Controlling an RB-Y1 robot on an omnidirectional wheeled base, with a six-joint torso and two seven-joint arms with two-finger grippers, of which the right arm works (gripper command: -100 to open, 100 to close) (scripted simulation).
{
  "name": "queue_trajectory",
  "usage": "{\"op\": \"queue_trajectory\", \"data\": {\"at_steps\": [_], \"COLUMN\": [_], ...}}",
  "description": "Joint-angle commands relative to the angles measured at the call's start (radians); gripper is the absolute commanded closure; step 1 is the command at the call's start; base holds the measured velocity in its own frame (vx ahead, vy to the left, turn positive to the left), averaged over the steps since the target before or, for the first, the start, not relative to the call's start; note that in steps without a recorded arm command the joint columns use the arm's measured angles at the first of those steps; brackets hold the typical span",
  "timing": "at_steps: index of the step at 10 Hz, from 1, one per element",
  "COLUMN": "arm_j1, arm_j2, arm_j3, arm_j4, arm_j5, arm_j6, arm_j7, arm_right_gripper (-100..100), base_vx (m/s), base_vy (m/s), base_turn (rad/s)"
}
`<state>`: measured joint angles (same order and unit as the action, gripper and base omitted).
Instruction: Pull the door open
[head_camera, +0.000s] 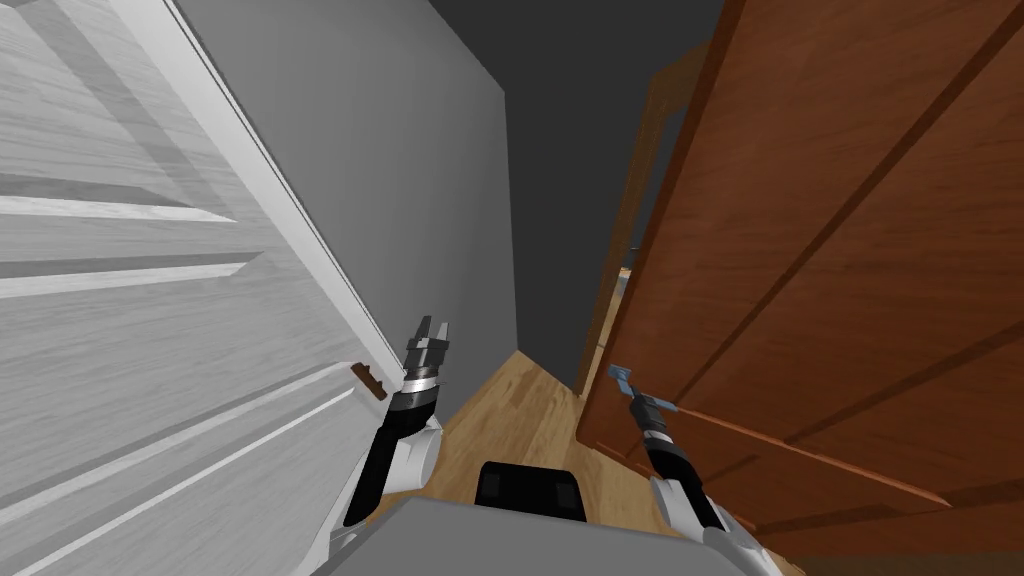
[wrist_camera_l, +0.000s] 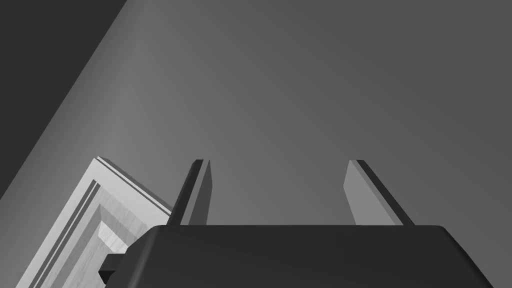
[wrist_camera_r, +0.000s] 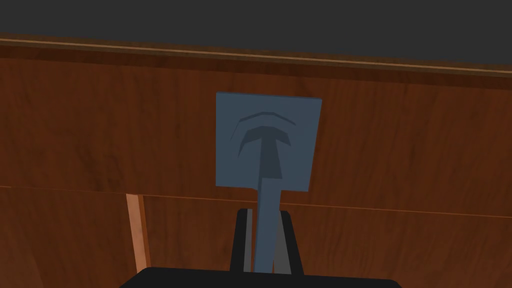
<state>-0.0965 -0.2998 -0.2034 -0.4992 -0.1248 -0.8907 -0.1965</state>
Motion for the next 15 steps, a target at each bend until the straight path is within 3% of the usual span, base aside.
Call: {"op": "queue_trajectory", "data": {"at_steps": [1,3,4,5,13,15], "arm_j1": [-0.005,-0.004,-0.016,-0.015,-0.017,-0.013], "arm_j2": [-0.004,-0.005,-0.007,-0.010,-0.036,-0.034], "arm_j3": [0.022,0.042,0.035,0.054,0.121,0.118], "arm_j4": [0.014,0.009,0.027,0.032,0.049,0.047], "arm_j5": [0.015,0.030,0.024,0.043,0.107,0.102], "arm_j6": [-0.018,-0.022,-0.024,-0.035,-0.084,-0.078], "arm_j7": [-0.017,-0.031,-0.026,-0.046,-0.119,-0.113], "arm_right_gripper": [100,100,100,100,100,100], "base_vx": [-0.237,-0.264,-0.129,-0.164,-0.228,-0.124], "base_vy": [-0.007,-0.056,-0.026,-0.026,-0.045,-0.031], "base_turn": [0.034,0.060,0.038,0.093,0.066,0.084]}}
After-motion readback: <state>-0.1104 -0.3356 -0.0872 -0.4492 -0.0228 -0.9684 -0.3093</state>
